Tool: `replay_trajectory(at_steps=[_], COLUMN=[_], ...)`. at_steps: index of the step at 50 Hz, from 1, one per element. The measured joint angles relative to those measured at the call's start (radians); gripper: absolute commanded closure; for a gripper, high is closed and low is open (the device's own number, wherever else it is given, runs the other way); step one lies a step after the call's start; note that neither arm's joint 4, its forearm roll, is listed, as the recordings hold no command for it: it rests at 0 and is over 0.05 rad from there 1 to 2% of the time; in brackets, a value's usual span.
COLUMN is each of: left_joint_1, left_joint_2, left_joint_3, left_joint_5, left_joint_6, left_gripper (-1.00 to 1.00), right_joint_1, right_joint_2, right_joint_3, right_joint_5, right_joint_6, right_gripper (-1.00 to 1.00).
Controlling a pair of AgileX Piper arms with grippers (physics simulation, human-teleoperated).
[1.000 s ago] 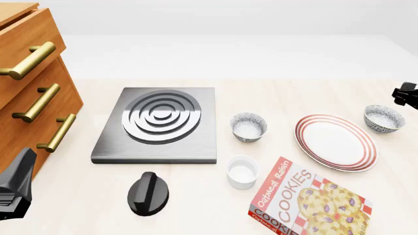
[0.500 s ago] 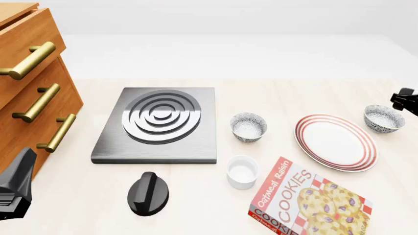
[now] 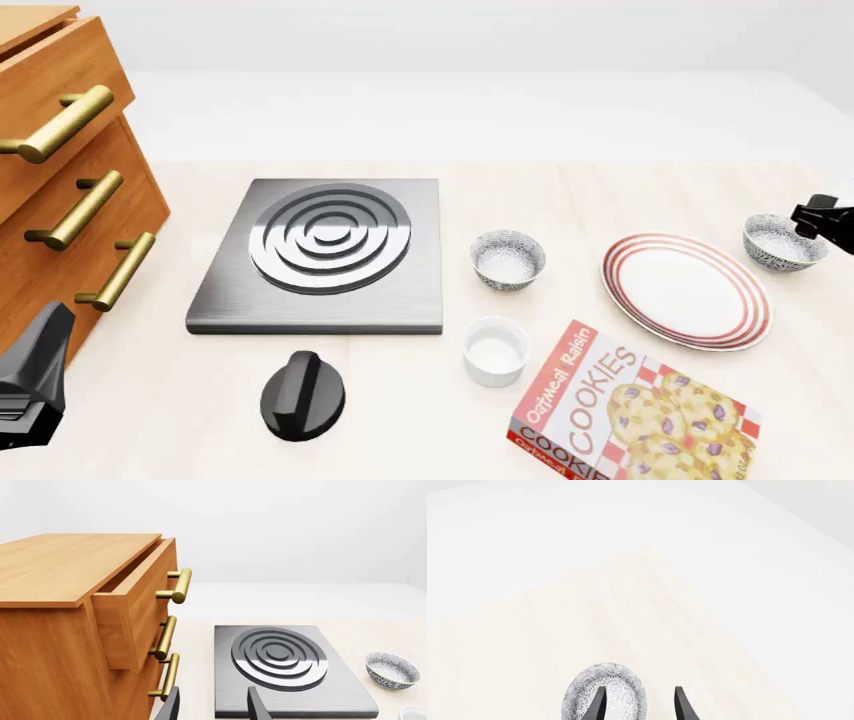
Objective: Pick the akita bowl next to the plate and place it on the plate.
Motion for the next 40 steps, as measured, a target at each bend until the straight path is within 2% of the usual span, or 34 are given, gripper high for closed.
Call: replay_trajectory(at_steps=[40], left_joint_1=[0.000], left_joint_2=[0.000], left_joint_3=[0.000], left_joint_5=[0.000], left_joint_6=[0.000], left_gripper=[-1.00], right_joint_1=[-0.014], right_joint_2=[0.077], right_joint_3=[-0.015], right_joint_5=[-0.019], right_joint_6=[-0.002], right_gripper=[-1.00])
